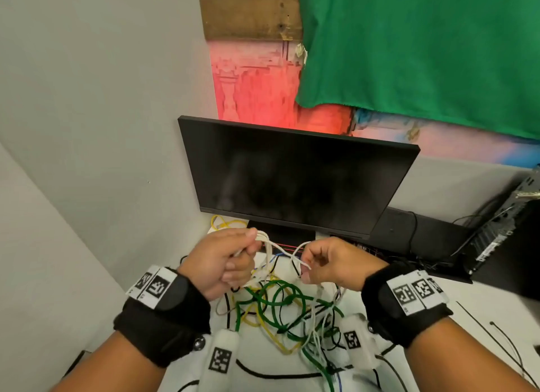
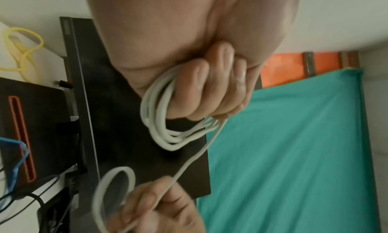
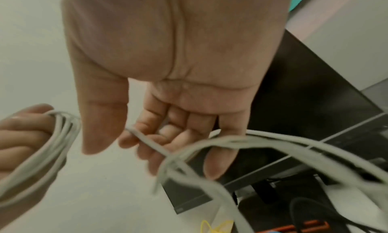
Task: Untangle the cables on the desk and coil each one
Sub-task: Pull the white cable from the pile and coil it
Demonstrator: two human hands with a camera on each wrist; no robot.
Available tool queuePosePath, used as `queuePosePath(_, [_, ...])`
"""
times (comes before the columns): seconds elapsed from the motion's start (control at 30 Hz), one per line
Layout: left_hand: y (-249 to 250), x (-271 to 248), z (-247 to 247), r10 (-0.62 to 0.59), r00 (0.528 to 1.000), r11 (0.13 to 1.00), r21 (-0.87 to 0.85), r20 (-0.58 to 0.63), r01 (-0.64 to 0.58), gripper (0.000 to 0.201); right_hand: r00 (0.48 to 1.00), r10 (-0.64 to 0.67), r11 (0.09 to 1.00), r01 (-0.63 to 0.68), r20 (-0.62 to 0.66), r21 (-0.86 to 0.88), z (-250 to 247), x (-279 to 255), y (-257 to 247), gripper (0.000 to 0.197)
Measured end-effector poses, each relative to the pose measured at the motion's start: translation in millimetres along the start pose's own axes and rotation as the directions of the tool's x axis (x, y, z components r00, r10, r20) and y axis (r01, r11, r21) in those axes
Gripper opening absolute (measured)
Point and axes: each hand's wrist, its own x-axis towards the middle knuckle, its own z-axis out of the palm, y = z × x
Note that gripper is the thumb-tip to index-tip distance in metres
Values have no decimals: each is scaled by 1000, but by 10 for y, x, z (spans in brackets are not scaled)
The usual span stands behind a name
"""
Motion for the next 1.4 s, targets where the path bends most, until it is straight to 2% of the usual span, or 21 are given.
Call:
queuePosePath(0.07, [75,-8,-72,48,999,987,-156,-10,-48,29,997,57,994,-61,-46,-93,40,8,120,29])
queuePosePath(0.1, [134,-9,-116,73,997,972,-223,-16,-75,31,995,83,992,-88,-63,-86,63,8,173,31])
queuePosePath(0.13, [203,-9,-161,96,995,961,-258,-30,-101,33,992,98,995,-99,-79,-5,91,1,215,25])
queuePosePath(0.2, [338,-11,-232,128,989,961,-239,-70,-141,35,993,67,972,-44,-95,231,154,-26,287,2])
queuePosePath(0.27, [432,-33,-270,139,984,967,-198,-113,-160,35,993,54,929,-10,-109,371,180,-54,346,10])
queuePosePath(0.37, [532,-53,-313,187,971,958,-192,-150,-214,34,985,105,908,-38,-139,416,196,-68,482,18])
queuePosePath(0.5, [595,5,-315,230,957,953,-156,-179,-259,34,920,280,941,-206,-273,270,295,-80,805,32])
queuePosePath(0.6, [570,77,-307,226,950,961,-112,-214,-254,33,862,368,930,-336,-349,151,424,-102,970,27])
queuePosePath(0.67, [575,115,-338,229,941,964,-74,-248,-254,35,848,395,919,-356,-354,172,473,-122,1012,25])
queuePosePath(0.77, [698,155,-397,230,930,972,23,-286,-234,37,893,388,921,-367,-228,131,469,-193,938,29])
queuePosePath(0.8, [763,174,-404,226,930,974,70,-289,-215,36,911,380,925,-376,-162,59,462,-210,890,31])
queuePosePath(0.87, [905,238,-356,210,940,967,198,-268,-160,36,925,372,897,-379,-74,-227,439,-213,749,37])
queuePosePath(0.9, [963,279,-303,198,948,955,268,-250,-129,36,926,370,839,-370,-80,-399,409,-190,656,43])
queuePosePath(0.97, [1022,376,-141,189,958,924,369,-216,-99,36,930,310,694,-364,-198,-621,281,-142,367,55])
queuePosePath(1.03, [1008,466,39,197,960,915,389,-198,-108,35,946,169,635,-318,-275,-704,102,-100,23,43])
queuePosePath(1.07, [982,502,111,203,960,919,376,-195,-118,35,955,134,627,-289,-266,-724,15,-89,-132,35])
queuePosePath(1.1, [942,526,162,207,959,927,353,-193,-129,35,960,124,625,-273,-253,-731,-48,-91,-274,35])
queuePosePath(1.2, [847,567,223,224,957,945,279,-182,-168,36,941,102,633,-312,-322,-709,-159,-134,-537,45])
queuePosePath(1.3, [836,548,242,228,953,961,201,-199,-188,35,904,54,746,-319,-424,-585,-169,-99,-638,68])
queuePosePath(1.4, [835,533,356,226,958,963,191,-179,-191,33,896,54,769,-319,-441,-554,7,56,-694,85])
